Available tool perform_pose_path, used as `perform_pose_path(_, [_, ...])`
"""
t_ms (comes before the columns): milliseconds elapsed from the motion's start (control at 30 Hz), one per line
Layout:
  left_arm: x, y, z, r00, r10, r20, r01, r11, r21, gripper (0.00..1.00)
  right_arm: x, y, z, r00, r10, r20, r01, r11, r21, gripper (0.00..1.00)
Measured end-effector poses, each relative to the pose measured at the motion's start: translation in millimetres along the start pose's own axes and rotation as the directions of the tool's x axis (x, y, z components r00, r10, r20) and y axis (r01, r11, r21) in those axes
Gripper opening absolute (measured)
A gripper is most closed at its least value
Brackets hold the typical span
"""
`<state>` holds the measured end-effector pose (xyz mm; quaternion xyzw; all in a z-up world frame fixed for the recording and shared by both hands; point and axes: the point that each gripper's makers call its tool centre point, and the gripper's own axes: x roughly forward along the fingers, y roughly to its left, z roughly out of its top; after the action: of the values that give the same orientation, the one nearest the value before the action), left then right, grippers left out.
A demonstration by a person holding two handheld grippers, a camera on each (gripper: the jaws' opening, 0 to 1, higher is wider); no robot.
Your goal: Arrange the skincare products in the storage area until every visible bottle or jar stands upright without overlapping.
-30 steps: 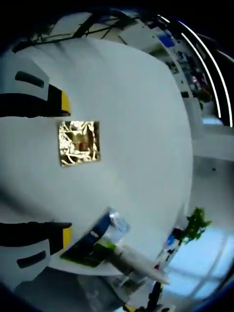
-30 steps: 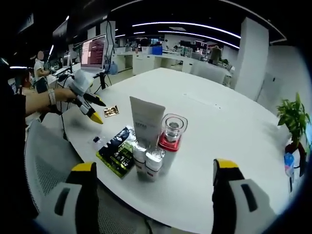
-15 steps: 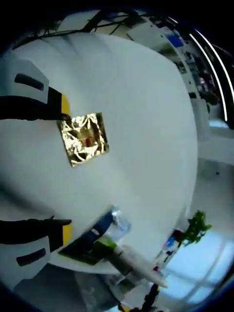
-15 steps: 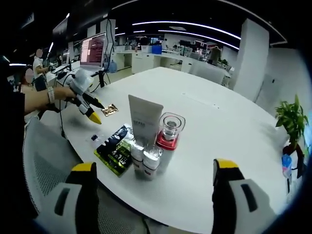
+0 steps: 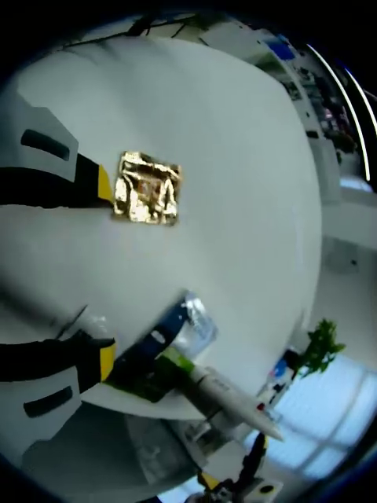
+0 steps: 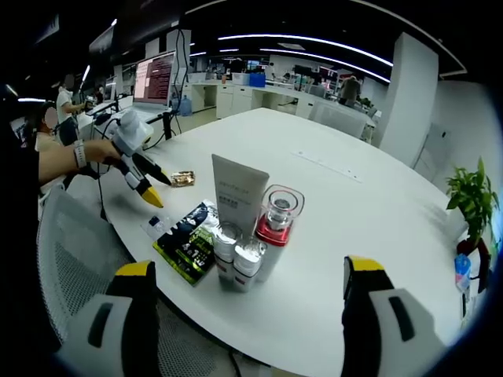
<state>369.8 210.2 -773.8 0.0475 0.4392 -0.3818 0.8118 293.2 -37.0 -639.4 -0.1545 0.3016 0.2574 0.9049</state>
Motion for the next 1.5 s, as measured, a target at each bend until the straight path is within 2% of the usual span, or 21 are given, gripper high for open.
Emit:
perform_pose_path(367, [14.3, -5.6, 19.4, 1.0, -0.022, -0.003, 0.022, 0.999, 0.038, 0.64, -2.2, 0.5, -1.1, 1.0, 0.0, -0.007, 0.0, 1.0, -0.003, 0.99])
perform_pose_path(567, [18.8, 1.0, 29.1, 1.0, -0.009, -0.011, 0.009, 0.998, 0.058, 0.64, -2.7, 0.2, -1.0, 1.0, 0.0, -0.005, 0.0, 1.0, -0.002, 0.99])
perform_pose_path(667, [6.4, 7.2, 47.8, 0.999, 0.001, 0.051, -0.006, 0.996, 0.088, 0.64, -3.8, -1.4, -2.2, 1.0, -0.006, -0.006, 0.006, 1.0, 0.003, 0.99])
perform_pose_path(700, [3.4, 10.9, 49.6, 0.998, 0.007, 0.055, -0.012, 0.996, 0.09, 0.63, -3.8, -1.8, -2.8, 1.0, -0.007, -0.006, 0.007, 1.0, 0.005, 0.99])
perform_pose_path(733, [-0.1, 20.4, 52.5, 0.997, 0.035, 0.063, -0.042, 0.993, 0.113, 0.64, -3.4, -2.2, -4.1, 1.0, -0.007, -0.009, 0.007, 1.0, 0.009, 0.99])
perform_pose_path(767, [-2.3, 28.3, 52.7, 0.996, 0.061, 0.061, -0.069, 0.988, 0.141, 0.64, -3.0, -2.5, -4.9, 1.0, -0.008, -0.011, 0.008, 1.0, 0.01, 0.99])
perform_pose_path(800, [-5.2, 37.2, 48.5, 0.995, 0.09, 0.034, -0.094, 0.984, 0.152, 0.64, -2.4, -2.7, -5.8, 1.0, -0.008, -0.015, 0.008, 1.0, 0.012, 0.99])
perform_pose_path(1033, [-8.0, 65.4, 39.7, 0.989, 0.149, -0.015, -0.144, 0.972, 0.187, 0.67, 0.4, -3.0, -2.8, 1.0, -0.006, -0.013, 0.006, 1.0, 0.009, 0.99])
perform_pose_path(1133, [-6.5, 71.3, 38.6, 0.987, 0.158, -0.026, -0.15, 0.97, 0.192, 0.7, 0.6, -3.2, -1.3, 1.0, -0.005, -0.009, 0.006, 1.0, 0.009, 0.99])
perform_pose_path(1233, [-2.5, 74.2, 40.0, 0.988, 0.15, -0.025, -0.142, 0.968, 0.208, 0.68, 0.7, -4.1, -2.1, 1.0, -0.008, -0.013, 0.008, 1.0, 0.008, 0.99])
perform_pose_path(1400, [5.8, 80.3, 37.0, 0.986, 0.155, -0.066, -0.136, 0.963, 0.231, 0.67, -0.1, -6.4, -4.1, 1.0, -0.012, -0.019, 0.013, 1.0, 0.011, 0.99])
perform_pose_path(1500, [8.2, 82.6, 34.1, 0.984, 0.152, -0.089, -0.128, 0.966, 0.225, 0.62, -0.9, -7.9, -4.5, 1.0, -0.015, -0.019, 0.015, 1.0, 0.017, 0.99])
